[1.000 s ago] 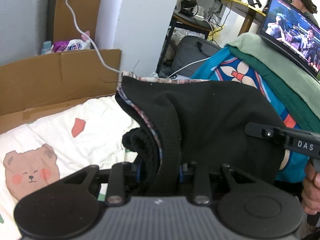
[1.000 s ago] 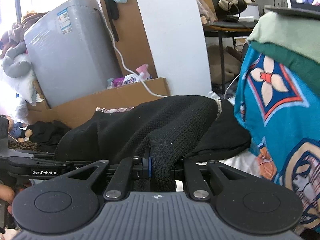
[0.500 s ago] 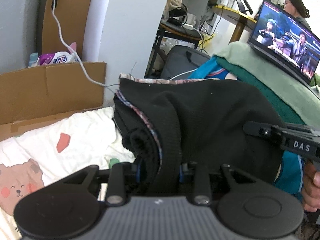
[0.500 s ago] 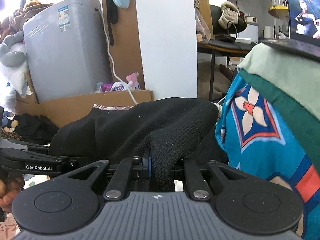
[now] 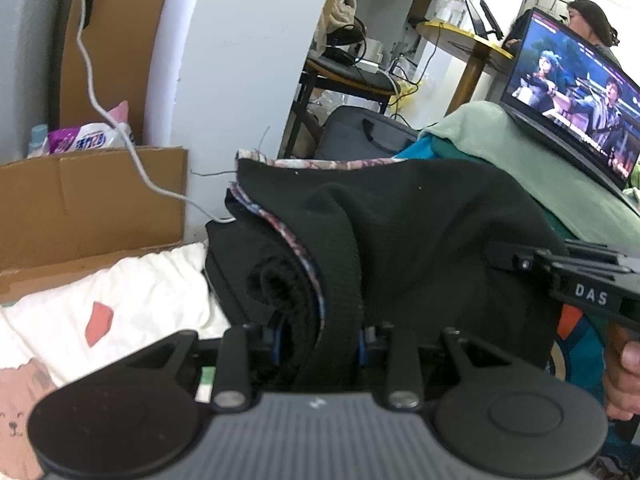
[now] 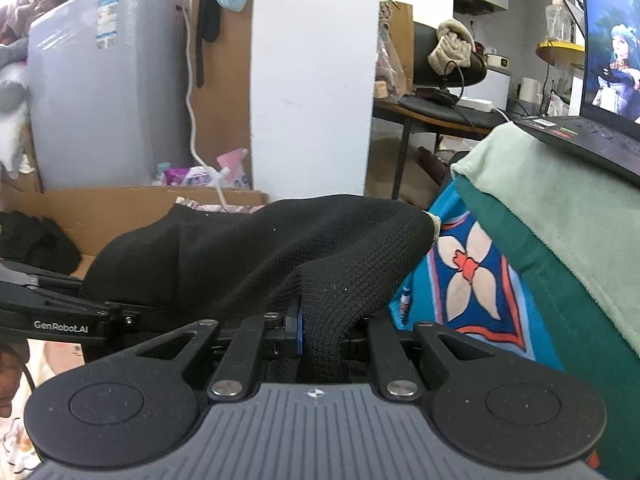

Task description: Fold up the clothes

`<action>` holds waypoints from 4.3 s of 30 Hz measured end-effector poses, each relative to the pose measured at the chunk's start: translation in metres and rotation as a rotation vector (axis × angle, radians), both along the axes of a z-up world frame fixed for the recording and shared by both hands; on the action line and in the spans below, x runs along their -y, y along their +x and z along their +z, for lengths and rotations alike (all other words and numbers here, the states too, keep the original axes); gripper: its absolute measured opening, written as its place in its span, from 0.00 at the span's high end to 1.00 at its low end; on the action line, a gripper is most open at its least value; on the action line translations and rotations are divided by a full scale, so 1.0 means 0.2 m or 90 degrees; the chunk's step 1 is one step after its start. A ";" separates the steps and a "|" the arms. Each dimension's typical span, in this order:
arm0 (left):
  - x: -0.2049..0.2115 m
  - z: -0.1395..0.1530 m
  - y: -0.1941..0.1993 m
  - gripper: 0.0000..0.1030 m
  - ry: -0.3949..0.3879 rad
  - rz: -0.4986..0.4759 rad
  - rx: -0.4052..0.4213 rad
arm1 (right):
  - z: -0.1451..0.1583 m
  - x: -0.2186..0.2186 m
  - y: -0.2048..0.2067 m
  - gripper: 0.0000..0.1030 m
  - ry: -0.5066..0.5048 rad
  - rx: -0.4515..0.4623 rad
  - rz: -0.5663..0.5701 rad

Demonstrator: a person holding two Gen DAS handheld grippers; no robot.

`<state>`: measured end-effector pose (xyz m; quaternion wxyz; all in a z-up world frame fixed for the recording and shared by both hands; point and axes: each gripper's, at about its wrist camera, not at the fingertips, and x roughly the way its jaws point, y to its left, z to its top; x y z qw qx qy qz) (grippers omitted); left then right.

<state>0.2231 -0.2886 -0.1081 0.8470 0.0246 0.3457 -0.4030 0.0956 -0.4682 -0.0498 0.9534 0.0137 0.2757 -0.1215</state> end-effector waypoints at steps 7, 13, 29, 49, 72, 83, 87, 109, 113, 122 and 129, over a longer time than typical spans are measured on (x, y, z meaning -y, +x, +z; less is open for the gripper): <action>0.12 -0.12 0.05 0.67 -0.013 -0.007 -0.013 | -0.06 0.12 0.13 0.89 -0.043 -0.032 -0.021; 0.23 -0.22 0.16 0.67 -0.036 -0.009 -0.023 | -0.15 0.20 0.29 0.89 -0.103 -0.051 -0.040; 0.45 -0.39 0.48 0.67 -0.027 0.020 0.000 | -0.34 0.36 0.76 0.89 -0.232 -0.068 0.009; 0.48 -0.65 1.00 0.66 -0.008 -0.013 -0.052 | -0.64 0.52 1.41 0.88 -0.192 -0.133 0.059; 0.39 -0.85 1.22 0.35 0.009 0.092 -0.090 | -0.86 0.70 1.71 0.34 -0.190 -0.164 0.024; 0.34 -0.65 1.16 0.66 -0.078 0.064 -0.003 | -0.77 0.69 1.58 0.72 -0.099 -0.175 0.067; 0.45 -0.71 1.18 0.67 -0.054 0.040 -0.005 | -0.85 0.67 1.54 0.72 -0.090 -0.205 0.064; 0.40 -0.78 0.98 0.63 0.002 0.064 0.000 | -0.95 0.62 1.08 0.69 -0.094 -0.266 0.041; 0.46 -0.76 0.89 0.51 0.012 0.033 0.002 | -0.88 0.59 1.04 0.62 -0.069 -0.246 0.023; 0.55 -0.85 0.82 0.51 0.027 -0.009 -0.008 | -0.87 0.50 1.11 0.57 -0.087 -0.247 0.048; 0.54 -0.97 0.84 0.52 0.061 -0.012 -0.018 | -1.00 0.48 1.18 0.57 -0.057 -0.263 0.030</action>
